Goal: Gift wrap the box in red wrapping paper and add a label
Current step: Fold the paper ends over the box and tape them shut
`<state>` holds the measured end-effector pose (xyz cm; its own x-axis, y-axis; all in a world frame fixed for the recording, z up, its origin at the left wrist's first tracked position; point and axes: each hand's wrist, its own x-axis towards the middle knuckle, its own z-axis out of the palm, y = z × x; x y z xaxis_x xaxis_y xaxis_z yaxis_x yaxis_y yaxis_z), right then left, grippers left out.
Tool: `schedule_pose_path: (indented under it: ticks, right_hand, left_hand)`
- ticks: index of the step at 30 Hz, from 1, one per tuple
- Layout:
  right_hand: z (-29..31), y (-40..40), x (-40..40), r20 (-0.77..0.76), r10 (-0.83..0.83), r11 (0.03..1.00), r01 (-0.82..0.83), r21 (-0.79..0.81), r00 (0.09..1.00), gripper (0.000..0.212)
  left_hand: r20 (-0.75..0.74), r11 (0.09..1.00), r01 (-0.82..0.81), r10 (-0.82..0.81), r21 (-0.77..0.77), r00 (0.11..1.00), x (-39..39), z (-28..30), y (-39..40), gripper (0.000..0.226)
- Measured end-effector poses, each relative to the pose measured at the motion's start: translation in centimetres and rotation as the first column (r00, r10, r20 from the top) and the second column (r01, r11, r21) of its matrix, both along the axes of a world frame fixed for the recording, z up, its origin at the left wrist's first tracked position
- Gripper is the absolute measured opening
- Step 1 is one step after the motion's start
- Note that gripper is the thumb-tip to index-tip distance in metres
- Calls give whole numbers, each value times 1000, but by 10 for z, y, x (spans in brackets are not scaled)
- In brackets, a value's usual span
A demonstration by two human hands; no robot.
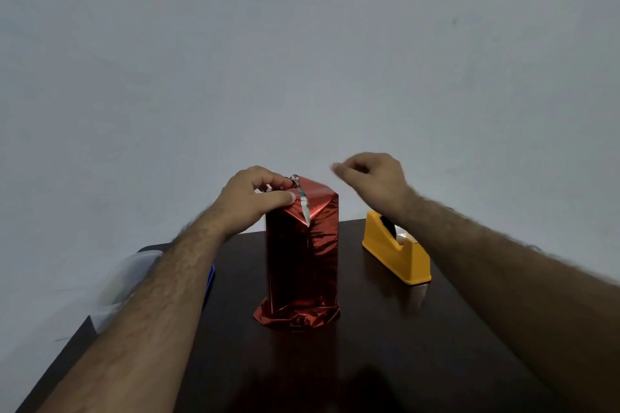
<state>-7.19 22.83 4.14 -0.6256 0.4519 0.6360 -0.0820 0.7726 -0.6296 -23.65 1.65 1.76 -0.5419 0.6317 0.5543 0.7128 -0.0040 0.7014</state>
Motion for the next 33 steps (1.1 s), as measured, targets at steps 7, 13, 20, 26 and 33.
schedule_pose_path:
  ticks: [7,13,20,26,33]
  right_hand:
    - [51,-38,-28,508,128,811,-384,441,852,69]
    - [69,-33,-36,599,-154,631,-388,671,786,42]
    - [69,-6,-41,504,26,769,-340,541,863,35]
    - [60,1,-30,426,206,919,-323,224,881,48]
    - [71,-23,-23,608,316,854,-498,153,728,56]
  left_hand:
    - [-11,1000,0,0,-26,1000,7,5,-2,42]
    - [-5,1000,-2,2,-27,1000,7,5,-3,34]
    - [-13,1000,-1,1,5,1000,3,4,-4,51]
    - [11,1000,-1,1,-6,1000,5,6,-3,43]
    - [-6,999,-12,11,-46,1000,6,7,-4,38]
